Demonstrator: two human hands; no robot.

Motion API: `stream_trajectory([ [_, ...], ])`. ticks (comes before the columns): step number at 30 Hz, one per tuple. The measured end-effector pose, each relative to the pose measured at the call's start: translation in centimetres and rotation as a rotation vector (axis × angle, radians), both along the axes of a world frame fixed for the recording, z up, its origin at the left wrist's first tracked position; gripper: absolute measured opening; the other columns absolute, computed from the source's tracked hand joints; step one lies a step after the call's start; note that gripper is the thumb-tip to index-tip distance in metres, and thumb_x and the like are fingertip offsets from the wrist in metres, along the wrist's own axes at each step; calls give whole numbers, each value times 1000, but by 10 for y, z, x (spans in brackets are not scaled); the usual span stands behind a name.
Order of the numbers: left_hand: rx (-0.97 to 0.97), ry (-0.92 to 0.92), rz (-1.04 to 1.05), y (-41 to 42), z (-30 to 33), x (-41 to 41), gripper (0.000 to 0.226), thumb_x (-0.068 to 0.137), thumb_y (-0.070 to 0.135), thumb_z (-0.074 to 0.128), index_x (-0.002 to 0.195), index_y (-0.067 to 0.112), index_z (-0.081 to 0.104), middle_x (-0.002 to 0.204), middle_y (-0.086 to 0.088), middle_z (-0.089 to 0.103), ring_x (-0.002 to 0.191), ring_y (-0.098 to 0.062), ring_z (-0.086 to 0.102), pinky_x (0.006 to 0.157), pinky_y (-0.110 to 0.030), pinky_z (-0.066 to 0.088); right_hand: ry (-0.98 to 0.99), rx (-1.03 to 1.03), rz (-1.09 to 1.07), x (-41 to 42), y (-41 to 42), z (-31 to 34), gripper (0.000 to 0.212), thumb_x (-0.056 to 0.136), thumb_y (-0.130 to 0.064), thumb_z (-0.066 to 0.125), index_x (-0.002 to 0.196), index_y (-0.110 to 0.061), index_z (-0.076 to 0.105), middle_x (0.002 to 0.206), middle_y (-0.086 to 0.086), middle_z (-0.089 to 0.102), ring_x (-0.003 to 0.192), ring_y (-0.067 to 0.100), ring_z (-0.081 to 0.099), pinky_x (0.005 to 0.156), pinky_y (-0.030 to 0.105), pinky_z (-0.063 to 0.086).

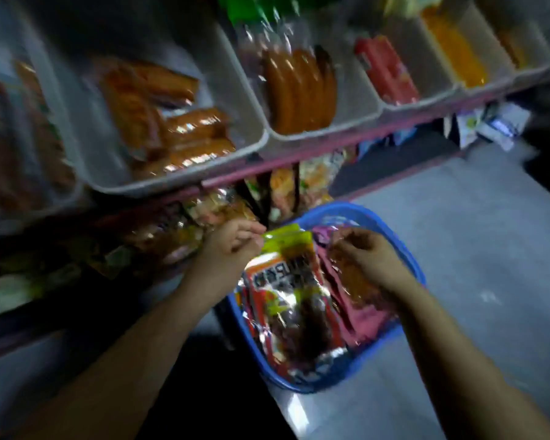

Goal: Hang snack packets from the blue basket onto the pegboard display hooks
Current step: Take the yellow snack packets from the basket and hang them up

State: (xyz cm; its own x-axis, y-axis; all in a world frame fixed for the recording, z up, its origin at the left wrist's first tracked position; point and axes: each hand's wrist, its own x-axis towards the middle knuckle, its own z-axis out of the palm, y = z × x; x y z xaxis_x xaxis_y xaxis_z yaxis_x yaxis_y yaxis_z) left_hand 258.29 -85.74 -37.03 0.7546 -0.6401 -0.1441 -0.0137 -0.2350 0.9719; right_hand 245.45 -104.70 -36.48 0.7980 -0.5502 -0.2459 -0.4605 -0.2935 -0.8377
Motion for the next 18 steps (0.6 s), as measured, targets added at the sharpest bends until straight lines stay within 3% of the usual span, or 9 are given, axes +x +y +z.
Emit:
stream_trajectory([
  [2,126,85,-43,-23,-43,-20,18,87,-5,57,92,13,59,87,-3,59,82,-14,55,71,-20,44,187,-106,42,-25,-16,-37,24,92,-2,58,71,-12,64,60,-3,53,47,-5,45,54,14,36],
  [4,279,54,-32,-41,-80,-37,21,84,-4,61,105,-1,59,100,-13,60,94,-19,54,76,-24,41,330,-157,81,-41,-27,-70,21,91,-11,61,71,-17,62,66,0,53,61,11,50,66,28,38],
  [6,412,-32,12,-50,-108,-51,34,79,1,67,112,-3,58,112,-20,57,106,-26,54,81,-25,39,406,-135,92,-47,-29,-97,15,90,-20,63,83,-7,67,74,7,57,71,19,54,64,31,36],
  [8,525,-24,128,-54,-127,-61,57,77,9,71,127,1,46,132,-22,40,123,-32,41,99,-27,34,402,-135,103,-40,-28,-119,27,89,-26,65,98,-1,65,85,12,66,79,24,61,65,31,37],
  [10,542,48,251,-55,-138,-66,72,77,8,72,137,3,34,140,-22,33,127,-35,38,107,-33,33,309,-131,93,-24,-25,-133,35,87,-26,67,113,-3,61,105,15,67,97,28,62,80,32,46],
  [12,457,117,331,-56,-144,-66,74,78,1,68,141,3,28,140,-21,40,126,-35,44,107,-39,37,215,-59,34,-8,-22,-141,43,87,-23,68,123,-6,54,118,14,64,105,26,60,93,36,47],
  [14,365,166,398,-56,-145,-64,63,83,-1,63,138,4,34,134,-14,52,120,-28,52,103,-35,40,146,114,-93,1,-20,-147,45,86,-21,70,124,-6,53,117,12,65,103,23,61,94,39,49],
  [16,319,224,456,-55,-143,-61,38,88,4,60,124,5,48,118,-12,61,103,-24,58,88,-28,42,93,272,-198,3,-19,-153,34,84,-19,72,113,-6,59,104,12,68,93,22,63,91,45,51],
  [18,274,297,449,-55,-140,-60,16,93,14,56,108,9,58,101,-12,64,92,-24,59,79,-30,41,47,359,-243,2,-22,-156,21,84,-18,72,100,-5,66,93,10,71,83,21,63,85,47,52],
])
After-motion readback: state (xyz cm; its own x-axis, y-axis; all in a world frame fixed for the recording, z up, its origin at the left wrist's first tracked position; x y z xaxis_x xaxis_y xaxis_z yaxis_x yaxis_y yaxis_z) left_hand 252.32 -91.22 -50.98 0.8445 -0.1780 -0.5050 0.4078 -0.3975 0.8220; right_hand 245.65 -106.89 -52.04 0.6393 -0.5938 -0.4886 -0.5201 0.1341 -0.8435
